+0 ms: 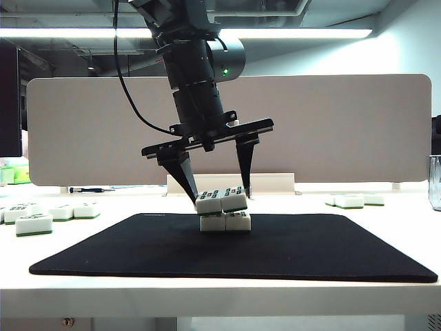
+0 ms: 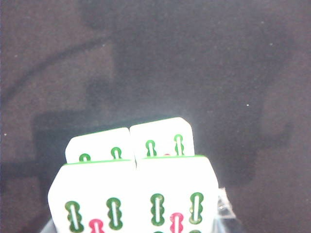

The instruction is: Arrange four mahjong tiles into a neat stack, creating two layers of paired tiles.

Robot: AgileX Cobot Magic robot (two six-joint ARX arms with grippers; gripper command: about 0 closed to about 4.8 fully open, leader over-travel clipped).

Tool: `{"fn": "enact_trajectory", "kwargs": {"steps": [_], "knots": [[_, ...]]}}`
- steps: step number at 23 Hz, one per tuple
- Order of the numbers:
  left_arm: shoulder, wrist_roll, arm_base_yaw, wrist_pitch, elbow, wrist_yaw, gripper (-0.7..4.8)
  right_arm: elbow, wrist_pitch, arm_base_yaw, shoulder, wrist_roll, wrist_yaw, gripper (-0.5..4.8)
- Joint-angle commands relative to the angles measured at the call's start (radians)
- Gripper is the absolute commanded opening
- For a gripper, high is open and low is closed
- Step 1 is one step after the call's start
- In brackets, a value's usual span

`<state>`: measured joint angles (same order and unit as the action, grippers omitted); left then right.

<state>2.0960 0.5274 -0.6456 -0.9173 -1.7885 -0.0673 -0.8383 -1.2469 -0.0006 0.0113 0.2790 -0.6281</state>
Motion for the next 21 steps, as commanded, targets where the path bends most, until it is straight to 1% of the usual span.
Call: {"fn": "enact_trajectory", "kwargs": {"steps": [1,5,7,14,15,17,21], "knots": [[-0.008,-0.005,0.0,0.01,-0.007,0.003,2.47,-0.003,0.009,0.0,-0.011,-0.003,0.0,-0.01],[-0.007,-0.009,-0.001,0.038,-0.007,0.001,2.47,-0.003,0.009,0.0,-0.011,-0.003,0.0,-0.01],[-0.004,-0.026,-0.001,0.04,-0.007,0.002,2.47,-0.003,0.009,0.0,-0.011,-0.003,0.001,-0.01],[0.012,-0.026,-0.001,0.036,-0.006,0.003,2.5,-0.003,0.01,0.0,-0.011,-0.003,0.001,-0.01],[0.011,-0.026,-0.001,0.041,-0.006,0.003,2.61,-0.003,0.01,0.0,-0.011,-0.003,0.001,-0.01],[0.011,-0.026,0.0,0.038,-0.006,0.003,3.11,-0.003,0.01,0.0,-0.011,-0.003,0.001,-0.01],[0.011,-0.026,0.001,0.037,-0.006,0.003,3.18,-0.003,0.01,0.0,-0.011,-0.003,0.001,-0.01]]}}
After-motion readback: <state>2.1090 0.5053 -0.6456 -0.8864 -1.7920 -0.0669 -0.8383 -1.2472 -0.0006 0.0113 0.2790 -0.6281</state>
